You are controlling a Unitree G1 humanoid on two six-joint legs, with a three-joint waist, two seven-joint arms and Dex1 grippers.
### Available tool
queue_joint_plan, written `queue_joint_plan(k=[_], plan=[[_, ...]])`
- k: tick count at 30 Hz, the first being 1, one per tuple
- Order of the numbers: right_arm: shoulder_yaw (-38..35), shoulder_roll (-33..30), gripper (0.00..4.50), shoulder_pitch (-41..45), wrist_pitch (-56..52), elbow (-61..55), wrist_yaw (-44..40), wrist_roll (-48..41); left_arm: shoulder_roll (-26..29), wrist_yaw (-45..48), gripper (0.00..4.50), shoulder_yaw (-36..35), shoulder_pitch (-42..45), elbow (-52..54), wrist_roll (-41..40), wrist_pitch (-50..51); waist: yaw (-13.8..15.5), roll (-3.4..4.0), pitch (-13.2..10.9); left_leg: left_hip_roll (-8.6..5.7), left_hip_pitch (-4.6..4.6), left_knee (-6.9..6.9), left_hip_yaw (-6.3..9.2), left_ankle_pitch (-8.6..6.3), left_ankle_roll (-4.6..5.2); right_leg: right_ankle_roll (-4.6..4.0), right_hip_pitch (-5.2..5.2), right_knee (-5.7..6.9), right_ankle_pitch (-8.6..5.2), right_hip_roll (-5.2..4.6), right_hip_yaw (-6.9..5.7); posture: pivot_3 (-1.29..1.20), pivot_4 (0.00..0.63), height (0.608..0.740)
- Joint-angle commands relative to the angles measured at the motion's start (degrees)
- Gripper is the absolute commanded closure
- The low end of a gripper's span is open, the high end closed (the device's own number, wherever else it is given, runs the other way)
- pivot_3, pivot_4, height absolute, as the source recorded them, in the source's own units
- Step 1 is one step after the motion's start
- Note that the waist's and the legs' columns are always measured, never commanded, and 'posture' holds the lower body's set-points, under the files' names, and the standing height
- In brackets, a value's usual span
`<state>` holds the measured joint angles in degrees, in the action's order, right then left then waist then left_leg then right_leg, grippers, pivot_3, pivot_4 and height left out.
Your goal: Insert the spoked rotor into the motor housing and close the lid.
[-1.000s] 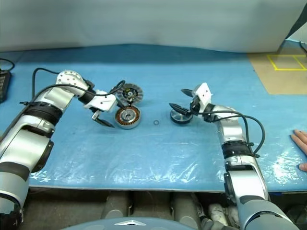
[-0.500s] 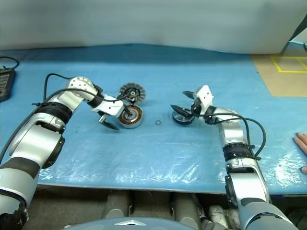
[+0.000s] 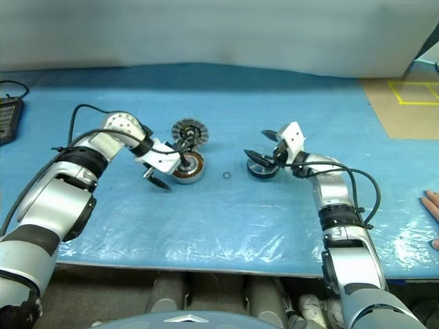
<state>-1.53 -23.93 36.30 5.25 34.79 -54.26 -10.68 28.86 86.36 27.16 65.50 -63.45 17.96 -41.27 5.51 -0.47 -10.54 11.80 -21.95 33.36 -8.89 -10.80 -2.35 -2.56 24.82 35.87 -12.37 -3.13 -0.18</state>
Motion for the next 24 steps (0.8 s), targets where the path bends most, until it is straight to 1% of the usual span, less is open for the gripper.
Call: queue_joint_plan(k=[1, 3, 6, 7, 12, 17, 19, 24], plan=[[-0.9, -0.3, 0.0, -0.4, 0.9, -2.9, 0.2, -1.0, 0.0, 0.3, 0.71, 1.9, -1.2, 0.1, 2.3, -0.8, 0.0, 0.0, 0.0, 0.0, 0.02, 0.0, 0.0, 0.0, 0.0, 0.0, -0.02, 0.0, 0.0, 0.0, 0.0, 0.0, 0.15, 0.74], [-0.9, -0.3, 0.0, -0.5, 0.9, -3.0, 0.3, -1.0, -0.2, 0.2, 1.22, 1.8, -1.4, 0.3, 2.2, -0.7, 0.0, 0.0, 0.0, -0.01, 0.04, 0.0, 0.0, 0.0, 0.0, 0.0, -0.06, -0.02, 0.0, 0.0, 0.0, 0.0, 0.15, 0.74], [-1.0, -0.4, 0.0, -0.5, 0.9, -3.0, 0.5, -1.1, 0.0, -0.8, 2.21, 1.8, -1.6, 0.6, 2.6, -0.3, 0.0, 0.06, 0.0, 0.0, 0.09, -0.02, 0.0, -0.01, -0.01, 0.0, -0.09, -0.02, 0.0, 0.0, 0.01, 0.0, 0.15, 0.74], [-1.0, -0.4, 0.0, -0.6, 0.9, -3.0, 0.5, -1.1, 0.0, -0.9, 2.36, 1.7, -1.7, 0.6, 2.7, -0.1, 0.1, 0.13, 0.1, -0.01, 0.16, -0.03, 0.0, -0.01, -0.01, -0.01, -0.19, -0.04, -0.01, -0.01, 0.0, 0.0, 0.15, 0.74], [-1.1, -0.7, 0.0, -0.4, 0.9, -2.8, 0.3, -1.2, -0.2, -1.0, 2.36, 0.0, -2.6, 1.9, 0.6, 2.0, 0.2, 0.13, 0.1, -0.02, 0.45, -0.04, -0.02, -0.11, -0.17, -0.02, -0.51, -0.14, -0.02, -0.06, 0.01, 0.0, 0.15, 0.74], [-1.1, -1.1, 0.0, -0.2, 0.9, -2.5, 0.0, -1.2, -1.0, 4.4, 2.36, -2.5, -5.3, 8.9, -4.9, 9.0, 0.2, 0.13, 0.1, -0.01, 0.46, -0.04, -0.03, -0.1, -0.16, -0.02, -0.53, -0.16, -0.02, -0.08, 0.0, 0.0, 0.15, 0.74], [-1.2, -1.3, 0.0, -0.1, 0.9, -2.4, -0.1, -1.2, -0.4, 5.8, 2.36, -1.5, -6.8, 13.8, -7.6, 12.9, 0.3, 0.13, 0.1, -0.01, 0.44, -0.06, -0.03, -0.08, -0.11, -0.02, -0.53, -0.17, -0.02, -0.08, -0.01, 0.0, 0.15, 0.74], [-1.2, -1.5, 0.0, -0.1, 0.9, -2.4, -0.2, -1.2, 4.5, 6.1, 2.36, 6.3, -9.6, 29.7, -16.1, 24.2, 0.2, 0.14, 0.1, 0.04, 0.35, -0.16, -0.03, -0.07, -0.1, -0.06, -0.41, -0.18, -0.05, -0.06, -0.08, 0.0, 0.15, 0.74]])
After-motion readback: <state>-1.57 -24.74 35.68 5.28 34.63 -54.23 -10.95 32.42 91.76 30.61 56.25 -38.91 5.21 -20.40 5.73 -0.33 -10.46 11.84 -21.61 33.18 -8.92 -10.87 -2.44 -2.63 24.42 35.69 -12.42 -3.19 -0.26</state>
